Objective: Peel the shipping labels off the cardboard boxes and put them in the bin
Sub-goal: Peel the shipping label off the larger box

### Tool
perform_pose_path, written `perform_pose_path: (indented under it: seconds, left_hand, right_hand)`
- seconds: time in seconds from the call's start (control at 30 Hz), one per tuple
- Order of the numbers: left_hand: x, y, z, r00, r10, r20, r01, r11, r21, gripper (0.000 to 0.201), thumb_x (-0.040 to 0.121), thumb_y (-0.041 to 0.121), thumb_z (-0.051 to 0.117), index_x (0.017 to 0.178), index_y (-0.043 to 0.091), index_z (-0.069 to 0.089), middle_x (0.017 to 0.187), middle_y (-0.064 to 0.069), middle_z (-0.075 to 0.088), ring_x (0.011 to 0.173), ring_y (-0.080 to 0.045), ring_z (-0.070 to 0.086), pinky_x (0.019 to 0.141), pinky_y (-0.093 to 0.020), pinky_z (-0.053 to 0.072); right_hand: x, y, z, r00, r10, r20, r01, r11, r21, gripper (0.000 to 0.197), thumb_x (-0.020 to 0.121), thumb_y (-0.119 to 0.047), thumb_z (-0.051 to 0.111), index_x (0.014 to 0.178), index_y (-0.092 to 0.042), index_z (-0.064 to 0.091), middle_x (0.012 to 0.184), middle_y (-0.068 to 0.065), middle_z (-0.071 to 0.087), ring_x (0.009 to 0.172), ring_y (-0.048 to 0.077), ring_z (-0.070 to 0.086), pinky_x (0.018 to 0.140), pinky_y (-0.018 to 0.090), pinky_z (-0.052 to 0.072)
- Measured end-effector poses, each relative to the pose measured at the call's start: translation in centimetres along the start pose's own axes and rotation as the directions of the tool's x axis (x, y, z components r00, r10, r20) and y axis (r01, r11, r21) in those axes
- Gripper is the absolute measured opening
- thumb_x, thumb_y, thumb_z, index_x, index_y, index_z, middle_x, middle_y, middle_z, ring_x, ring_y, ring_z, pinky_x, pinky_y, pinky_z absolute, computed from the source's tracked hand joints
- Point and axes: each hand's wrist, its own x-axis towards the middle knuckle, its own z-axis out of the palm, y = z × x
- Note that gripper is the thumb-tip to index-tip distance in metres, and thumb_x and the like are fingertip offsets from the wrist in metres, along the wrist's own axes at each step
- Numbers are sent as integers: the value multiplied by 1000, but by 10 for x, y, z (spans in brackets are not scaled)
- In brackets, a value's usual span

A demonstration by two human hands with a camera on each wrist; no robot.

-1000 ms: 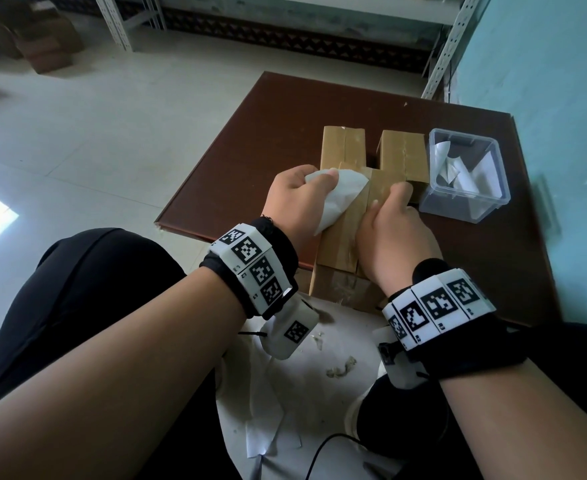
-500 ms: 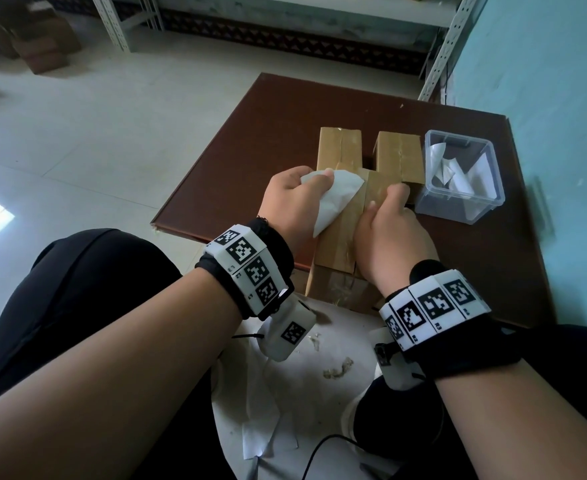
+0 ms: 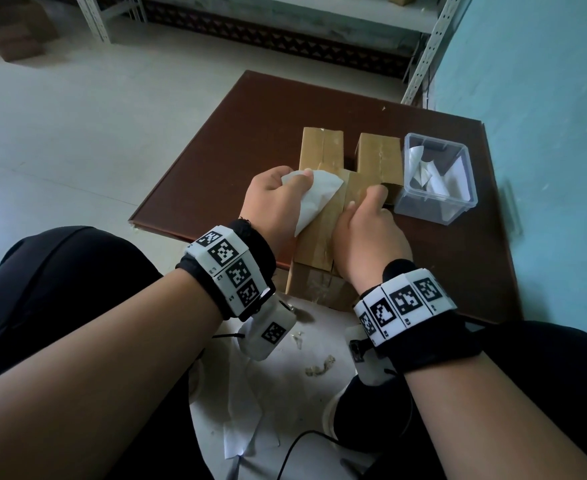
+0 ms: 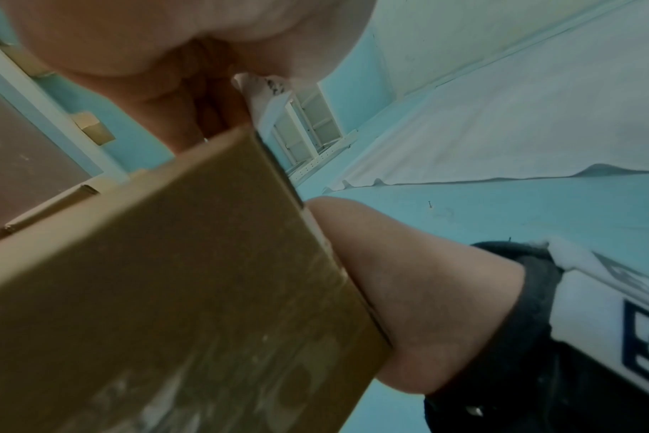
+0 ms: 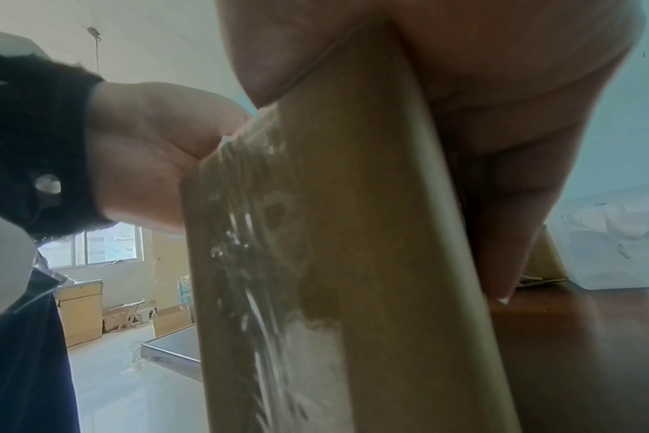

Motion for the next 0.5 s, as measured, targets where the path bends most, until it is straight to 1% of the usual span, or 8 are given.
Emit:
perform_pose_path:
  seconds: [0.03,0.07,0.1,0.17,0.23,0.3,0.37,0.5]
  left_hand:
    - [0,0,0,1000,-3,-9,3,1000,-5,34,86,37,67,99,6,72,93,-13,71,92,-29,70,85,-46,56]
    - [0,0,1,1000,-8,-6,8,1000,-1,44,82,40,66,106,3,70,98,-14,71,97,-29,70,88,-47,56]
    - [0,0,1,1000,4,1,-4,1000,-3,41,81,40,66,101,4,70,95,-13,71,93,-27,70,86,-45,56]
    - [1,0,1,1000,14,15,-14,1000,10,21,83,36,64,78,15,68,78,-5,67,80,-23,66,76,-42,54]
    - [0,0,0,1000,-4,26,4,1000,5,21,83,35,64,67,21,67,73,-2,66,77,-24,64,74,-43,53]
    - [0,0,1,1000,-4,30,5,1000,-11,22,82,37,66,70,19,69,77,-7,67,80,-28,65,77,-45,53]
    - [1,0,1,1000,-10,25,10,1000,-15,29,78,42,68,82,14,71,87,-13,69,88,-30,67,85,-50,54]
    - [1,-2,2,999,-1,35,2,1000,-18,22,82,40,67,72,21,72,69,3,64,81,-29,64,82,-57,55]
  right_hand:
    - [0,0,0,1000,1,0,-1,1000,2,31,113,-30,27,138,-13,34,116,18,63,85,36,60,68,40,41]
    - [-1,0,0,1000,2,-1,-2,1000,2,30,113,-30,27,137,-13,34,116,19,63,85,36,59,69,40,41]
    - [-1,0,-1,1000,3,0,-3,1000,2,30,113,-30,27,136,-13,34,117,19,63,84,36,58,69,40,41]
    - [-1,-1,-1,1000,4,2,-4,1000,-2,29,113,-30,27,135,-13,34,117,18,63,86,37,60,69,41,40]
    - [-1,-1,-1,1000,6,0,-6,1000,-4,28,113,-31,27,134,-13,34,117,18,63,89,38,63,69,41,41]
    - [-1,-1,-1,1000,6,-4,-6,1000,-3,28,113,-31,26,134,-13,34,117,18,63,84,36,59,69,41,41]
    - [-1,-1,-1,1000,7,-6,-7,1000,2,28,113,-30,26,134,-13,34,117,18,62,82,34,55,69,41,41]
    - [0,0,-1,1000,9,-5,-9,1000,14,28,113,-30,27,134,-14,34,118,18,62,80,32,51,70,39,38]
